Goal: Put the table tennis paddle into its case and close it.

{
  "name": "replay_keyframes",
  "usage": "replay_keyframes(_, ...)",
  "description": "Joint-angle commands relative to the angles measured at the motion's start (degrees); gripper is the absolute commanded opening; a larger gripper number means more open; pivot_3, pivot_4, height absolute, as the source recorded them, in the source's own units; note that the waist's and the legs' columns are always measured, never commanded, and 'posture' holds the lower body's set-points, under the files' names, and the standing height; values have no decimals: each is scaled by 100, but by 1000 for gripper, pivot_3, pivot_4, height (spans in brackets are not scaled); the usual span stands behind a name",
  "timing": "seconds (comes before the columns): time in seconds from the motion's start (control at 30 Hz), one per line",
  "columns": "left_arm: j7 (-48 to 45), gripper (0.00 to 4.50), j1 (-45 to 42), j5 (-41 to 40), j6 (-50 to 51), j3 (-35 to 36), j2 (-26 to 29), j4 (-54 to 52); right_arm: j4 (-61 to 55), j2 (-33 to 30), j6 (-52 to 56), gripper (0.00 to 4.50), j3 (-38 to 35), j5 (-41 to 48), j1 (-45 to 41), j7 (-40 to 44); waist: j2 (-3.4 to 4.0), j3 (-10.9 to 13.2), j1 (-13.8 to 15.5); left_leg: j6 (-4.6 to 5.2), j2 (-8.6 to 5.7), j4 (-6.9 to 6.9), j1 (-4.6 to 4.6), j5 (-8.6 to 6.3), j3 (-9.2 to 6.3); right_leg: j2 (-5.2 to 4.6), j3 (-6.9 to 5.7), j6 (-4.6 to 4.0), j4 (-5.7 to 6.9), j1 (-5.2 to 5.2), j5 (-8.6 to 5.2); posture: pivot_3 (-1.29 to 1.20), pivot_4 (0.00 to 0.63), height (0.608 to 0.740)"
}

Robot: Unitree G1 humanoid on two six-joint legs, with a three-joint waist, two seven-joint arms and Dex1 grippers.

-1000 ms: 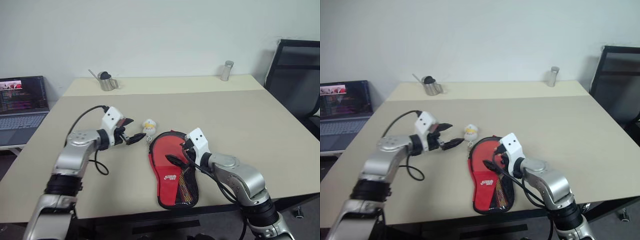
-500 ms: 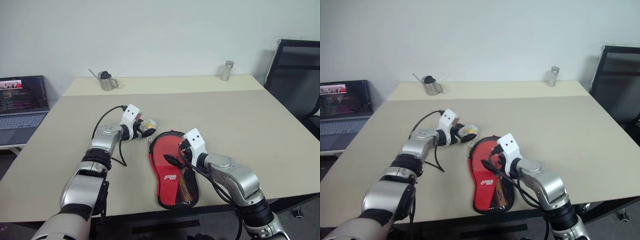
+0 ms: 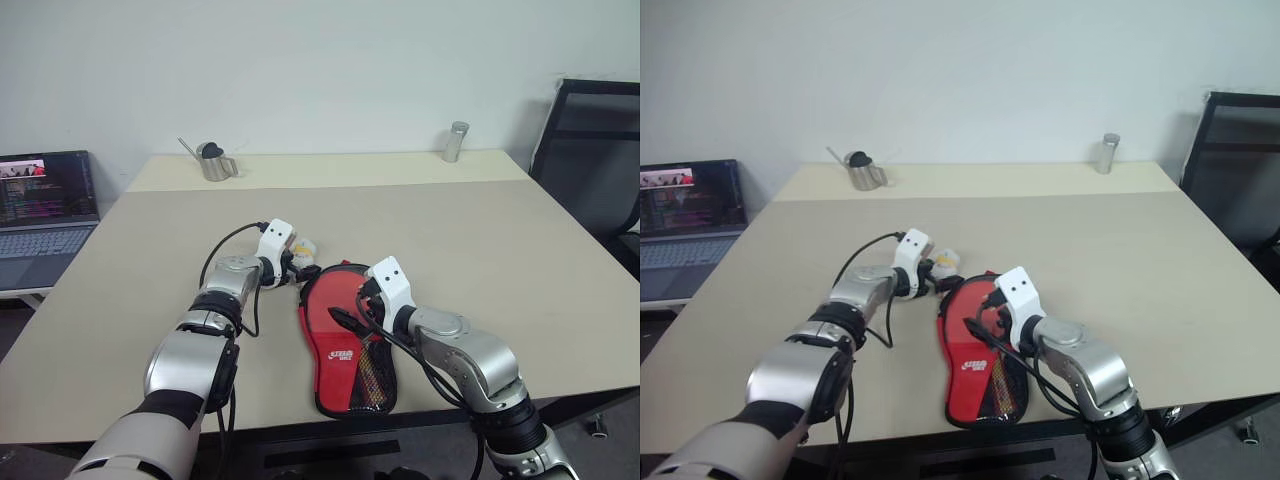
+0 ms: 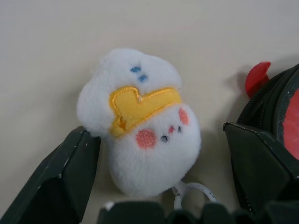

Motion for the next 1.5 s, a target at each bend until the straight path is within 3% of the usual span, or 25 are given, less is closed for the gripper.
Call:
replay_keyframes(0.03,-32,3187,-122,65,-119,78,-25,-10,-193,34,-74,4500,-36,-43,5,-45,0,0,-2,0,0,1,0,0,0,0,0,0,0,0,0,0,150,740)
replay_keyframes(0.23,4,884,-16,92,-155,118,53,-24,-109,133,-143,4500,-130,-8,-46,-93,0,0,-2,0,0,4,0,0,0,0,1,1,3,0,0,0,150,740)
replay_keyframes(0.33,20,137,37,100,-160,158,85,-26,14,216,-263,4500,-207,4,-134,-99,0,0,-6,0,1,9,0,0,0,0,0,0,7,0,0,0,150,740)
replay_keyframes(0.7,-80,115,183,156,-184,234,126,-100,1364,69,-1119,4500,526,-585,-321,430,-2,-2,-32,2,0,19,1,-2,4,2,-1,2,14,1,1,0,150,740)
replay_keyframes(1.03,-474,114,-196,602,-479,-138,184,-60,1470,145,-989,4500,627,-916,-145,425,-14,-9,-33,4,2,35,5,-3,4,1,-2,2,28,5,2,0,150,740)
replay_keyframes(1.27,93,114,-705,1069,-821,-373,56,224,1440,384,-790,4500,175,-997,79,-122,-16,-10,-17,4,4,38,5,-3,2,0,1,2,30,6,2,0,150,740)
replay_keyframes(1.5,653,113,-1146,1350,-1129,-433,-266,427,1261,427,-604,4500,222,-1084,244,-190,-24,-16,12,5,6,44,6,-4,0,-8,-1,4,29,15,2,0,150,740)
